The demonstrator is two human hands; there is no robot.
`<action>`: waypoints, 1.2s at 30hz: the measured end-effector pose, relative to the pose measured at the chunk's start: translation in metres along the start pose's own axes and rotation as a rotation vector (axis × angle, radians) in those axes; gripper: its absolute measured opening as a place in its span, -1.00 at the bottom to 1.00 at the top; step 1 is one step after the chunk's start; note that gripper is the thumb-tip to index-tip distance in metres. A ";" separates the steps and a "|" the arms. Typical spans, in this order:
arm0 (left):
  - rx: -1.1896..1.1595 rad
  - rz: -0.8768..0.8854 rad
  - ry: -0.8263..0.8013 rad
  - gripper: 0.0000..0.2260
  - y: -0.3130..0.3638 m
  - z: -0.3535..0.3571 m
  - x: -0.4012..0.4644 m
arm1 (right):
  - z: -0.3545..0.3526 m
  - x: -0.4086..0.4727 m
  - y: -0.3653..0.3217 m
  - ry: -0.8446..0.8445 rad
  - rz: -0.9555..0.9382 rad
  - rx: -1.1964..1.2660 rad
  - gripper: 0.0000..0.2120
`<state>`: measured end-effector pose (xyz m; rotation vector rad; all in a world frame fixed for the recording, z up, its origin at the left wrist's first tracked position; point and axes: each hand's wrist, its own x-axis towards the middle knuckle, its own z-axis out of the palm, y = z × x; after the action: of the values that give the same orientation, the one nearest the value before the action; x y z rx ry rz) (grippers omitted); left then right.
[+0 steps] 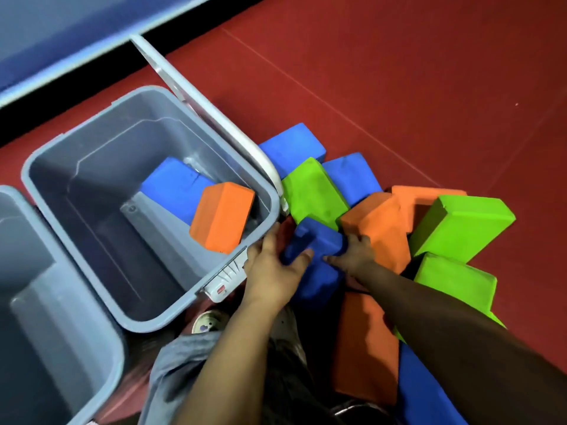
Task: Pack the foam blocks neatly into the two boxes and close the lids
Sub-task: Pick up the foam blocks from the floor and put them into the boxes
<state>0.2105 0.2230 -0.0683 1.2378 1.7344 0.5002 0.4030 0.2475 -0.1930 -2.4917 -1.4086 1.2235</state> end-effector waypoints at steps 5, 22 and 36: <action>0.054 0.070 -0.061 -0.26 0.009 0.001 0.003 | 0.000 -0.023 0.001 -0.003 0.063 -0.128 -0.11; 0.610 0.324 -0.183 -0.13 0.025 0.009 -0.007 | -0.112 -0.061 -0.032 -0.241 -0.704 -0.006 -0.16; 0.423 0.142 0.110 -0.35 0.028 0.013 0.011 | -0.110 0.041 -0.041 -0.286 -0.334 -0.595 0.16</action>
<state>0.2354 0.2425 -0.0586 1.6658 1.9169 0.2923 0.4560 0.3382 -0.1267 -2.2812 -2.4553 1.2641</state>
